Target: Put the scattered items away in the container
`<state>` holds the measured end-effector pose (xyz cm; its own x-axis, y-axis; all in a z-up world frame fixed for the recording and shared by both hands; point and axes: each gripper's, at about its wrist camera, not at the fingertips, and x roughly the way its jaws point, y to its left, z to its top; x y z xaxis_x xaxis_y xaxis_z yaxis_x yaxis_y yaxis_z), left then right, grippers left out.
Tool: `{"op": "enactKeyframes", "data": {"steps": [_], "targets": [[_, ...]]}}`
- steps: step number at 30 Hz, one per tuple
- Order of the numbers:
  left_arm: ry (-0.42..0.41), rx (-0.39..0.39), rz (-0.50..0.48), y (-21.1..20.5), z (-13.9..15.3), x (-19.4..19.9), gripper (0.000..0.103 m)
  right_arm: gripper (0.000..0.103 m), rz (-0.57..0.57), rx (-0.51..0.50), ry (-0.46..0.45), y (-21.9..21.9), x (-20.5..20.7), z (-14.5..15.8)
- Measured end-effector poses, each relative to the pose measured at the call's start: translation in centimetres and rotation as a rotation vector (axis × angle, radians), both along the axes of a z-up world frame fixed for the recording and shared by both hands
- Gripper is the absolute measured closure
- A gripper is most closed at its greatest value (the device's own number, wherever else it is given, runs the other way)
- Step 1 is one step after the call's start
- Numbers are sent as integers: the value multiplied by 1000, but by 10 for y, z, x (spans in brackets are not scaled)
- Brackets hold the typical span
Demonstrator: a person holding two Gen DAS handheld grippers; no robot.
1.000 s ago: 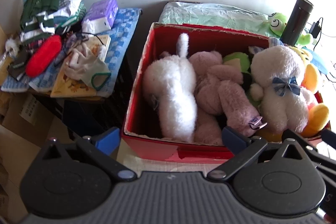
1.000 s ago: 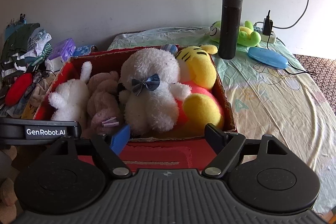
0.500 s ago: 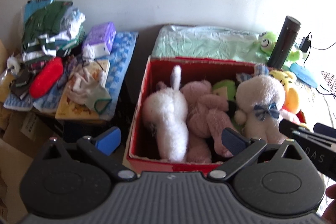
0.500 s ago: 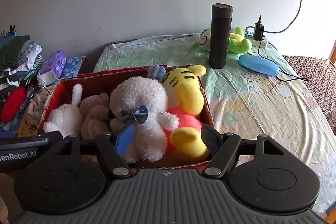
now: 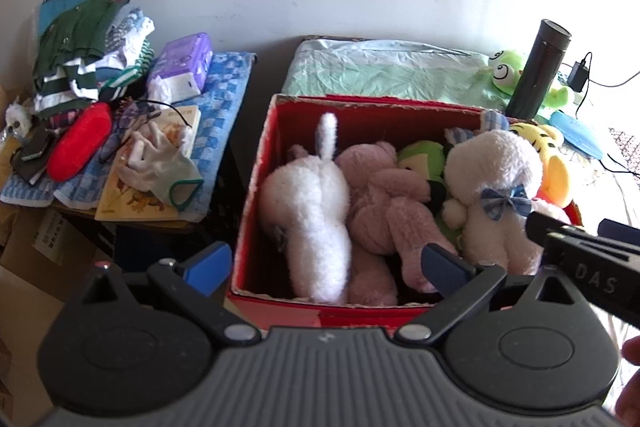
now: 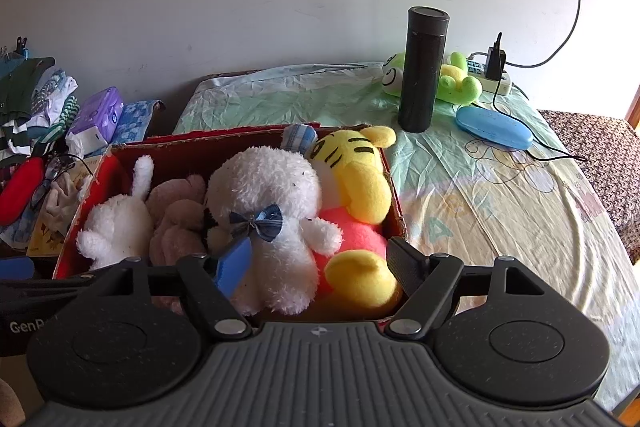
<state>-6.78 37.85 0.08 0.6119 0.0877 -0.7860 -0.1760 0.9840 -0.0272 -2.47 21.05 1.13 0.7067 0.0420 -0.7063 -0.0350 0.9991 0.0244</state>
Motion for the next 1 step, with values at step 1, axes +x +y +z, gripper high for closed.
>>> {"op": "enactKeyframes", "data": {"steps": [1], "targets": [[-2, 4, 1, -1, 0, 0, 2, 26, 1, -2, 0, 0, 0, 0]]}}
